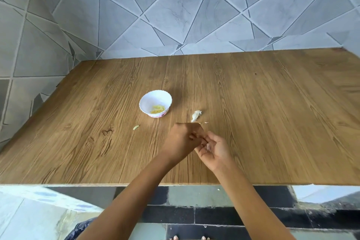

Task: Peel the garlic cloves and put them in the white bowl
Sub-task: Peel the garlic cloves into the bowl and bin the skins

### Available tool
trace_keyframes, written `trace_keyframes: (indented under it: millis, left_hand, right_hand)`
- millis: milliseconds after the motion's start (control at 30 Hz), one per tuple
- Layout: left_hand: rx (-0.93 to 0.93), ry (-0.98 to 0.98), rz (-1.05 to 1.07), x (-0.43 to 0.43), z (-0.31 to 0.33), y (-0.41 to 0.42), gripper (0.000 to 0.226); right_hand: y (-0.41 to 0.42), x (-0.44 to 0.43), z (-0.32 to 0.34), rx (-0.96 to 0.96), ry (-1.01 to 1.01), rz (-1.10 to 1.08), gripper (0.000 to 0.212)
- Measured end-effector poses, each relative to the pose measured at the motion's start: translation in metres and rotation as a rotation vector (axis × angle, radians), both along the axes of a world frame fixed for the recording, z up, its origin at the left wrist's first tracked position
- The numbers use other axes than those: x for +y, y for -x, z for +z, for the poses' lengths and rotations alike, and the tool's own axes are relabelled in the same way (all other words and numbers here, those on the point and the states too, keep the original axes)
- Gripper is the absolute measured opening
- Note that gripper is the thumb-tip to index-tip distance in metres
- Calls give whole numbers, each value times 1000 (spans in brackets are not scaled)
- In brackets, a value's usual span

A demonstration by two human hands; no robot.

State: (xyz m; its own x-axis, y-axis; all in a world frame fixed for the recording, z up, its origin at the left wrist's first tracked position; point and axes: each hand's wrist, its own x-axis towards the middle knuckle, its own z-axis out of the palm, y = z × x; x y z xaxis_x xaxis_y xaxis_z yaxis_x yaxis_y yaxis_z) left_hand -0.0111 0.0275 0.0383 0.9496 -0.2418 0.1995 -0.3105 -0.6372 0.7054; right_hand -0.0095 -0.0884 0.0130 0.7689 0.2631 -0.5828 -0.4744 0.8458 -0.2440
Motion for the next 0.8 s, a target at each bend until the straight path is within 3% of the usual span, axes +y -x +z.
trace_keyframes:
  millis: [100,267,400,533,667,800]
  left_hand:
    - [39,27,12,2,0,-3,16]
    - [29,-43,-94,1,-3,-4,31]
    - [-7,-17,9,4,-3,-6,16]
    - [18,-238,137,28,-11,-16,18]
    - [116,-454,53,42,-24,-16,20]
    - [63,-564,18,39,-32,-14,12]
  right_hand:
    - [0,-2,-1,15,-13,-13,27]
    - [-1,1,1,21,22,-10,21]
    - [0,-1,-2,-6,-37,11,31]
    - [-3,-5,-7,-7,-35,-4,34]
    - [-6,-6,-11,-6,-31,-4,36]
    - [-5,-5,-11,1,-15,9,34]
